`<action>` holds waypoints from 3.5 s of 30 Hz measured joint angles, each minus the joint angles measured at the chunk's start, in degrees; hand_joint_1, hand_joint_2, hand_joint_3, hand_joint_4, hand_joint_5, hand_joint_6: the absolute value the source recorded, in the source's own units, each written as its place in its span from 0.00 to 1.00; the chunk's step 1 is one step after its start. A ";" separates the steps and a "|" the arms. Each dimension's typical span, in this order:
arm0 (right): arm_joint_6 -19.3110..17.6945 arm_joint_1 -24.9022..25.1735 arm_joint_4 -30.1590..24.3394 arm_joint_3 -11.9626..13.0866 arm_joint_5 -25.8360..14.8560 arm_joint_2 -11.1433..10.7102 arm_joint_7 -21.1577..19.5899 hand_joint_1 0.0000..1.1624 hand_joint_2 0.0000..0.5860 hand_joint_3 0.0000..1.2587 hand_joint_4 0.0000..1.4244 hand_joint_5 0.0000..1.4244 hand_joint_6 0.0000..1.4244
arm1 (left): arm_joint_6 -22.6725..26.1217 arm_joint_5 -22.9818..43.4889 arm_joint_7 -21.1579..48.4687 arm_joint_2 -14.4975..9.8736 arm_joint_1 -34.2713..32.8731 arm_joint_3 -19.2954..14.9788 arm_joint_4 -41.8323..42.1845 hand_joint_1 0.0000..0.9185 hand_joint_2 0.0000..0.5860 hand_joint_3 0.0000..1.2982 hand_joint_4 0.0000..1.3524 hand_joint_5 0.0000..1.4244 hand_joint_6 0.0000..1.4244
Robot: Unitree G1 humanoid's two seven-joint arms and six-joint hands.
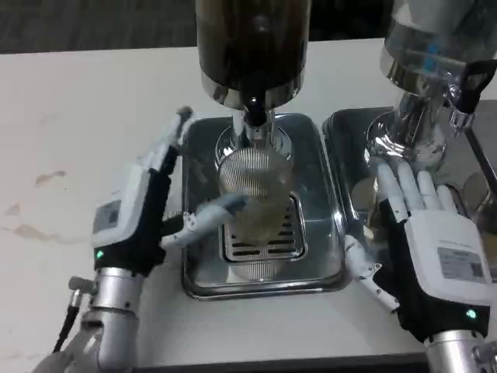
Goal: Grasp the cup under the faucet to collect the drink, then remove the cup.
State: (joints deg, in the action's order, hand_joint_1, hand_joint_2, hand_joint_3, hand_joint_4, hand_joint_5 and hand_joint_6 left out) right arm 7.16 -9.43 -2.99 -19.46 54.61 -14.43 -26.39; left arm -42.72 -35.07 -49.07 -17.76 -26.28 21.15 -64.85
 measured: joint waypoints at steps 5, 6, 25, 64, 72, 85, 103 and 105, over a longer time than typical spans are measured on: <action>-0.16 0.20 0.11 0.17 0.00 -0.03 0.00 0.08 0.83 0.04 0.00 0.00 0.01 | -2.38 1.32 0.80 -3.31 2.54 -2.77 6.12 0.00 0.00 0.00 0.00 0.10 0.04; -0.18 0.21 0.11 0.17 0.00 -0.02 0.00 0.08 0.83 0.04 0.00 0.00 0.01 | -3.70 2.14 2.35 -4.24 3.31 -3.54 8.15 0.00 0.00 0.00 0.00 0.07 0.01; -1.13 0.54 0.70 0.23 -0.25 0.10 0.00 0.08 0.83 0.04 0.00 0.00 0.01 | 4.83 61.63 80.42 -3.80 8.19 -16.31 29.47 0.00 0.13 0.00 0.00 0.00 0.00; -1.14 -0.07 1.35 0.18 -0.73 1.47 -0.21 0.08 0.83 0.04 0.00 0.00 0.01 | 24.52 58.44 99.48 3.91 -5.24 -24.57 33.25 0.00 0.10 0.00 0.00 0.00 0.00; -1.13 -0.28 1.21 0.19 -0.74 1.52 -0.21 0.08 0.83 0.04 0.00 0.00 0.01 | 24.38 58.50 100.41 4.36 -5.49 -24.77 32.52 0.00 0.09 0.00 0.00 0.00 0.00; -1.13 -0.27 1.21 0.22 -1.00 1.51 -0.21 0.08 0.84 0.04 0.00 0.00 0.01 | 24.46 56.94 101.29 4.31 -5.54 -24.11 33.84 0.00 0.08 0.00 0.00 0.00 0.00; -1.13 -0.10 1.21 0.26 -2.03 1.49 -0.21 0.08 0.83 0.04 0.00 0.00 0.01 | 18.20 43.83 95.83 -1.70 -2.86 -17.18 44.72 0.00 0.08 0.00 0.00 0.00 0.00; -1.13 -0.08 1.22 0.26 -2.06 1.49 -0.21 0.08 0.83 0.04 0.00 0.00 0.01 | 17.75 42.93 95.01 -2.21 -2.77 -16.46 45.48 0.00 0.08 0.00 0.00 0.00 0.00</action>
State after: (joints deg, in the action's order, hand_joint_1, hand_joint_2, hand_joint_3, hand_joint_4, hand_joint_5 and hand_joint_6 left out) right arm 6.03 -9.50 -1.76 -19.20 52.54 -12.94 -26.60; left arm -24.97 7.86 45.94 -19.97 -29.06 4.69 -19.38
